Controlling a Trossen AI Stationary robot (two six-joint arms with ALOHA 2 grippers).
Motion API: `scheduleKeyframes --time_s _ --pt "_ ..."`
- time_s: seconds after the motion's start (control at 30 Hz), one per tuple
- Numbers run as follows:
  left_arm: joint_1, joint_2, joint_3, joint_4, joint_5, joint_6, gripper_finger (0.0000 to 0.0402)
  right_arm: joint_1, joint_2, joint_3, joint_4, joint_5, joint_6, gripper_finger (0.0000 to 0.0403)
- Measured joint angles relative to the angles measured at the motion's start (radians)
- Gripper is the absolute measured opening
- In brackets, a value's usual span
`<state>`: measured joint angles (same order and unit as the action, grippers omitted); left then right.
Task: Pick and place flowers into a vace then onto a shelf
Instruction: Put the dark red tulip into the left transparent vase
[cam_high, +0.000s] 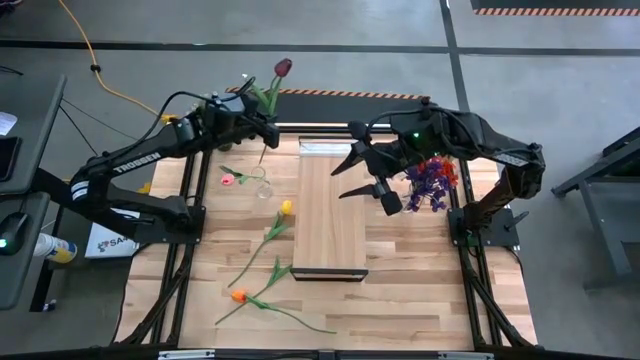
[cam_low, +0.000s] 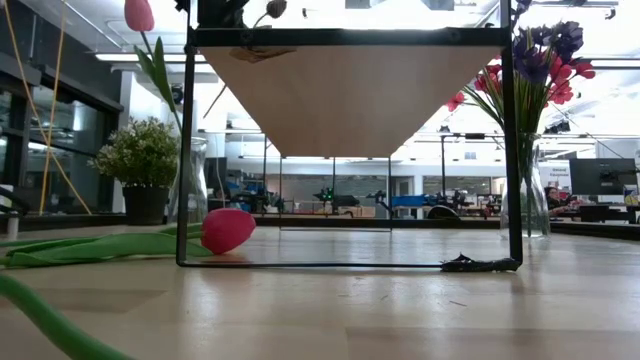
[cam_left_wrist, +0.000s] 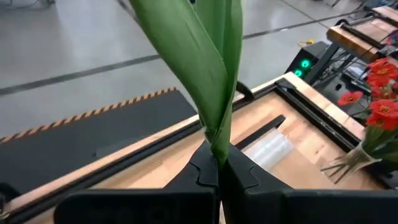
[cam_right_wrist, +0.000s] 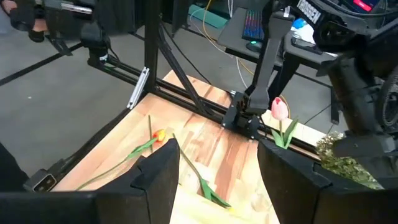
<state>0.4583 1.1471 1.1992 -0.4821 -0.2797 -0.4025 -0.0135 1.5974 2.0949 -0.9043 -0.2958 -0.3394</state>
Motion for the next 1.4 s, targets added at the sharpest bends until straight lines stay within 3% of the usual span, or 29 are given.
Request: scheduleKeyframes --time_s 0.37,1.03,1.4 --pt "0.0 -0.001 -0.135 0.094 -0.004 -0.097 0.003 0.0 0.0 0.0 -0.014 0.002 -0.002 0.0206" --pt "0.0 -0.028 -0.166 0.076 -0.103 -0.031 0.003 -0.044 0.0 0.0 -0.02 0.002 -0.002 0.0206" --pt "0.0 -0.093 -0.34 0.274 -0.113 -0.035 0.003 -0.046 0.001 0.0 -0.023 0.002 -0.002 0.0206"
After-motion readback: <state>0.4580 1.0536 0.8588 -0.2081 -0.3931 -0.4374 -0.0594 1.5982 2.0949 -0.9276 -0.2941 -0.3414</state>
